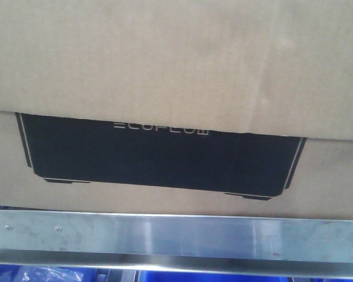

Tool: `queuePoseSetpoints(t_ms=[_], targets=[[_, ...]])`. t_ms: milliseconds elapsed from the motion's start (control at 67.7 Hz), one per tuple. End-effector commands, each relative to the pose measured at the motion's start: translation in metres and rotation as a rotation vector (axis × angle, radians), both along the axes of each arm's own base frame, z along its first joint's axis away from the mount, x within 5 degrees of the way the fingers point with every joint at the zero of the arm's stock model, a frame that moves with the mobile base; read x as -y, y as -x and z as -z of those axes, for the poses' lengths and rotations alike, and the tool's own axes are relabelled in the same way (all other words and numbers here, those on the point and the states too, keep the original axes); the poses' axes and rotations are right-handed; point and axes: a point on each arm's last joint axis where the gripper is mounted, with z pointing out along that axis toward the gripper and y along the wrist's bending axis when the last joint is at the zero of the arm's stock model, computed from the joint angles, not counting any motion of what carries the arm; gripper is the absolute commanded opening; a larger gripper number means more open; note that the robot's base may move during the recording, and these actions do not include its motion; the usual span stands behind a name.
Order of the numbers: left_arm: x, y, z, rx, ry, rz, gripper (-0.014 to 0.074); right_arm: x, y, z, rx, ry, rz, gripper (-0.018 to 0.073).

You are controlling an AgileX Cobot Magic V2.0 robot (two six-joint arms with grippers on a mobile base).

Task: Grab box from left shelf to table start
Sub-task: 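Clamp the brown ECOFLOW box's side walls with both grippers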

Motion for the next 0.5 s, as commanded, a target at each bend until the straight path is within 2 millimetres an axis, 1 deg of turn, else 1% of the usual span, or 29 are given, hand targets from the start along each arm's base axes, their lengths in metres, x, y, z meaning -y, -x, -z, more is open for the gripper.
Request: queuePoseSetpoints(t_ms=[0, 118, 162, 221, 340, 413, 487], targets=[[0.001, -0.018, -0.023, 0.014, 0.033, -0.049, 0.0307, 0.001, 0.000, -0.010, 0.121, -0.006, 0.016, 0.0060], [0.002, -0.044, -0.026, -0.114, -0.004, -0.087, 0.0307, 0.001, 0.000, -0.011, 0.127, -0.006, 0.017, 0.0060], [0.002, -0.050, -0.025, -0.150, -0.017, -0.096, 0.0307, 0.001, 0.000, -0.011, 0.127, -0.006, 0.017, 0.0060], [0.004, -0.065, -0.023, -0.202, -0.032, -0.107, 0.0307, 0.002, 0.000, -0.011, 0.128, -0.009, 0.017, 0.0060], [0.009, -0.087, -0.013, -0.283, -0.057, -0.109, 0.0307, 0.002, 0.000, -0.011, 0.134, -0.047, 0.017, 0.0060], [0.013, -0.100, -0.003, -0.327, -0.072, -0.106, 0.0307, 0.002, 0.000, -0.014, 0.160, -0.069, 0.022, 0.0060], [0.016, -0.106, 0.004, -0.363, -0.089, -0.104, 0.0307, 0.002, 0.001, -0.020, 0.193, -0.076, 0.026, 0.0060]])
